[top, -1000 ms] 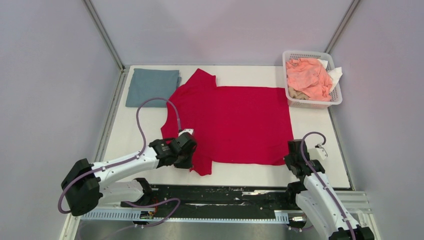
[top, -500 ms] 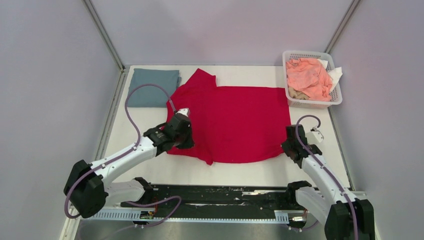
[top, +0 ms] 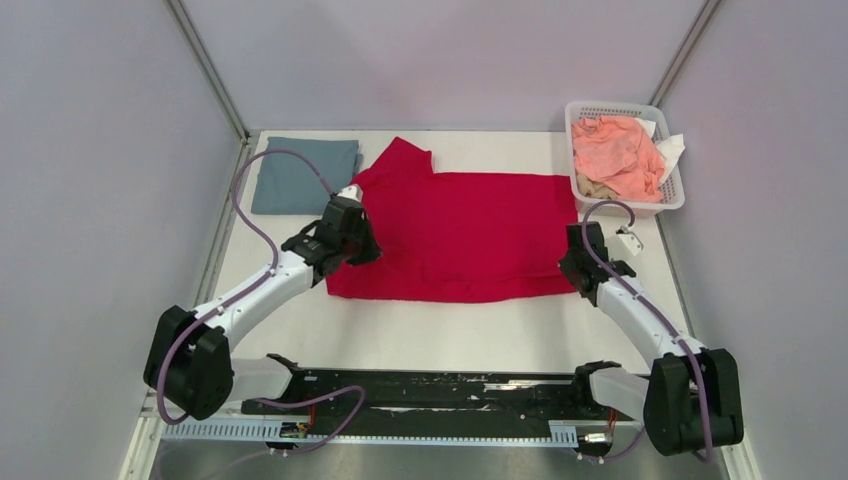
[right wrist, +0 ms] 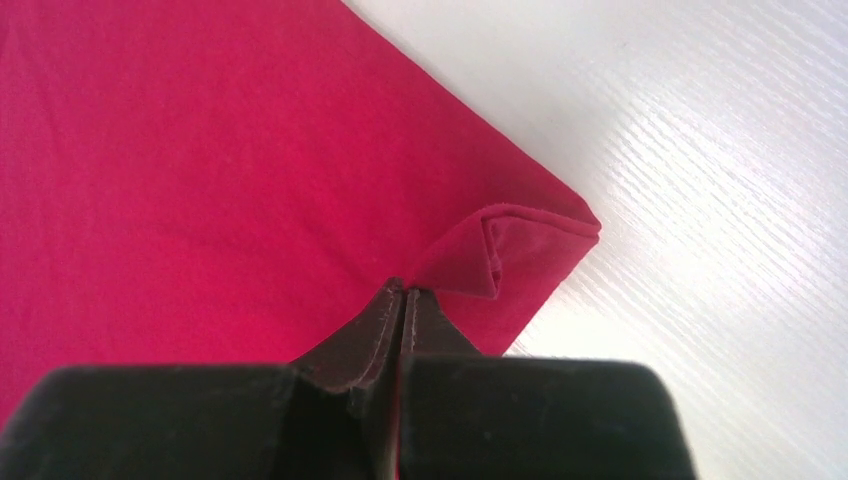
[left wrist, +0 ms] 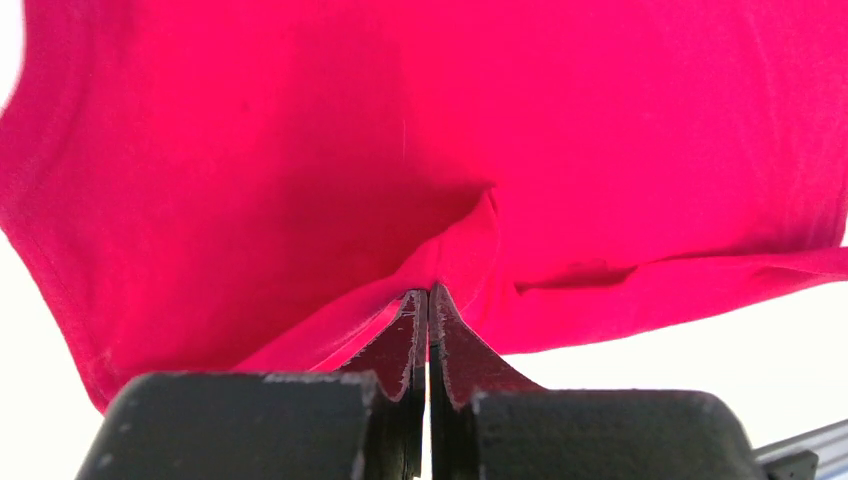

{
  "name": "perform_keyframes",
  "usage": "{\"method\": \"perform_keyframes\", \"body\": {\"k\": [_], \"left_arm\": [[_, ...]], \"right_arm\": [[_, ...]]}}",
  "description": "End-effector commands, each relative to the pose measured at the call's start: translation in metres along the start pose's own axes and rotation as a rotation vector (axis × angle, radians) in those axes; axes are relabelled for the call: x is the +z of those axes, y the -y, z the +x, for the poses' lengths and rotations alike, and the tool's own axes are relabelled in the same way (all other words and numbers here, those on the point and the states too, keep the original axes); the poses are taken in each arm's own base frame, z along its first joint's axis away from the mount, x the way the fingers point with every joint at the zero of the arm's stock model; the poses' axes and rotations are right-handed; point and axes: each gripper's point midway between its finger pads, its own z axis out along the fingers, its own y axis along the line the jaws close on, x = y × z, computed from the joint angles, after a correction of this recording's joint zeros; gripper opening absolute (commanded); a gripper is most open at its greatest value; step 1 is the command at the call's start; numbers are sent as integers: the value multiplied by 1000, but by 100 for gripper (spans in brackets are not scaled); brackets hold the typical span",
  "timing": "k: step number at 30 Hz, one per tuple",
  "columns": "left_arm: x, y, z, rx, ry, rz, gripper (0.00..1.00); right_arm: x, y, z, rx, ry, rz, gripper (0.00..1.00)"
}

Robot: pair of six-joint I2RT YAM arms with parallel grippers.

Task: Fold and stack the t-shirts
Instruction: Fold the flattened tshirt in 1/3 of the way

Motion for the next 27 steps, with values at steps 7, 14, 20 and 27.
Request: {"method": "perform_keyframes", "body": {"k": [7,14,20,27], "left_arm": [[-3,8,-72,13,217,21,0],[3,5,-91,20,258,20,0],[18,1,-104,17,257,4,0],[45,-13,-109,-8,203,-45,0]], "right_arm": [[4,-24,-36,17,120,1,0],[8,-29,-45,28,151,10,0],[14,-44,-51,35,159,-11,0],[32,-45,-50,27,154,35,0]]}}
